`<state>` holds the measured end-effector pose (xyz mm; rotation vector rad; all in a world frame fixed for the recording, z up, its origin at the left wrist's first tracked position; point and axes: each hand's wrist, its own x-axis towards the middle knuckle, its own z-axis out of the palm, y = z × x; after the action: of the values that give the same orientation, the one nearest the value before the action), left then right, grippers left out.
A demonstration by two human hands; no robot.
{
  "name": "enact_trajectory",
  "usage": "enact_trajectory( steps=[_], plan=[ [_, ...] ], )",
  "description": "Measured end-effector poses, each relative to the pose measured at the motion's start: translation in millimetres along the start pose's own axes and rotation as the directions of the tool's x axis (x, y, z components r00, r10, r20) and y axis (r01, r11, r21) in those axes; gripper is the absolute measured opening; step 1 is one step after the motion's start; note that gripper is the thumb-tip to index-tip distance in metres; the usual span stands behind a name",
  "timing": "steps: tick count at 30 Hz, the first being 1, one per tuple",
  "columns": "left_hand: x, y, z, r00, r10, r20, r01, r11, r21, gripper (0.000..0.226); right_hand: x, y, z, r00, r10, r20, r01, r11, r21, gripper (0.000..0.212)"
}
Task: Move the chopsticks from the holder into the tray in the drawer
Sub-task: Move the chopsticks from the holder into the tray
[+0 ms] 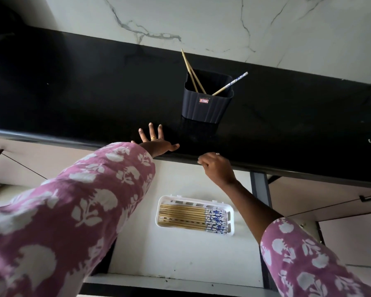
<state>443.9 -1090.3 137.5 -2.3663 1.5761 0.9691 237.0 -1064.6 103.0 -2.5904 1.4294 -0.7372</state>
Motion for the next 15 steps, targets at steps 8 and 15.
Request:
enact_trajectory(
  steps=[8, 15],
  plan=[
    [0.4, 0.1, 0.2, 1.0, 0.0, 0.0, 0.0, 1.0, -0.012, 0.09, 81.9, 13.8, -59.6, 0.914, -0.036, -0.404, 0.04, 0.999, 0.001, 0.008],
    [5.0, -0.3, 1.3, 1.0, -0.009, 0.003, 0.009, 1.0, -0.014, 0.091, 151.1, 33.1, -100.4, 0.672, 0.621, -0.403, -0.477, 0.78, 0.406, 0.02]
  ],
)
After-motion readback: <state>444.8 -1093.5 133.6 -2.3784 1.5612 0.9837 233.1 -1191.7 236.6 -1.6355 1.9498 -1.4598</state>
